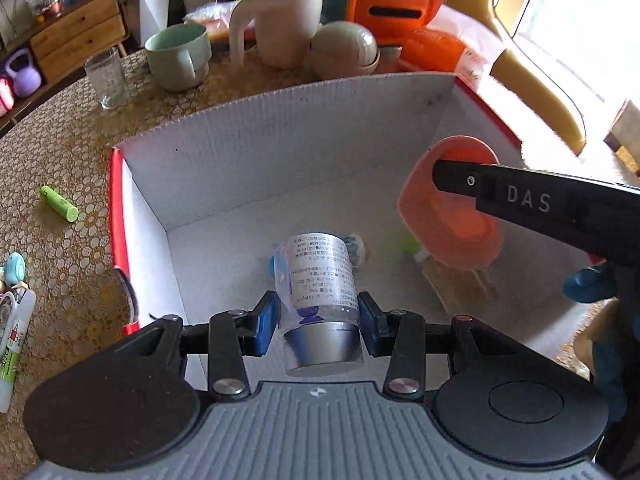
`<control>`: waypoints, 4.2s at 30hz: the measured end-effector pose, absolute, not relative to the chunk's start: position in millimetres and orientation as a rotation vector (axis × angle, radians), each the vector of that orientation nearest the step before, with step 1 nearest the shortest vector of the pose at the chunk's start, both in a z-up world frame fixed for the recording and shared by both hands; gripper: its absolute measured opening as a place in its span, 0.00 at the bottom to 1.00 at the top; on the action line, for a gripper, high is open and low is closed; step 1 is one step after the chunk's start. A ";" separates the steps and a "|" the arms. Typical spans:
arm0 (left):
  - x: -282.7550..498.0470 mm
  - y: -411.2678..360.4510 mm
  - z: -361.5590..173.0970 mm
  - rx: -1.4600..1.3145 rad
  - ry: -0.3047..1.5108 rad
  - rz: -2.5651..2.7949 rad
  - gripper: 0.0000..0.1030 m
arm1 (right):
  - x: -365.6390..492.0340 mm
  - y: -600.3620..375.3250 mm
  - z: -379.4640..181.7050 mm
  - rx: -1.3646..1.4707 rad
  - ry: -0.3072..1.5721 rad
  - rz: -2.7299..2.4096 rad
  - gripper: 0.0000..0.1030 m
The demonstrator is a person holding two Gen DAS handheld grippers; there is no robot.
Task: Organize rigid objects
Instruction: 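Carry the bottle and pink heart into the box and open both tools, then withdraw both tools from the box back over the table items, then grasp the green highlighter with the right tool while the left tool grasps the yellow box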
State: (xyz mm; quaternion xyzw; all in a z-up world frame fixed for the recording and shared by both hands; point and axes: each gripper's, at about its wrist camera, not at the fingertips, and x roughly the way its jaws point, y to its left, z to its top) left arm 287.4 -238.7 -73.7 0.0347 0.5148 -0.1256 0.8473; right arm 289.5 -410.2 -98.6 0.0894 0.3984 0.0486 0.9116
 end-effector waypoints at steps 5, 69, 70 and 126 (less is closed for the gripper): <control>296.0 -246.2 -86.4 0.069 1.132 -0.266 0.41 | 292.3 -409.3 -108.4 0.166 0.863 0.121 0.14; 180.6 -126.3 19.5 -0.039 0.819 -0.288 0.61 | 169.7 -352.7 -15.4 0.214 0.713 0.355 0.67; 177.6 -119.7 20.1 -0.044 0.814 -0.281 0.61 | 167.4 -348.9 -15.1 0.210 0.708 0.361 0.68; 173.6 170.3 -104.6 -0.223 0.774 0.052 0.87 | 297.5 -111.2 -75.0 -0.112 0.809 0.484 0.82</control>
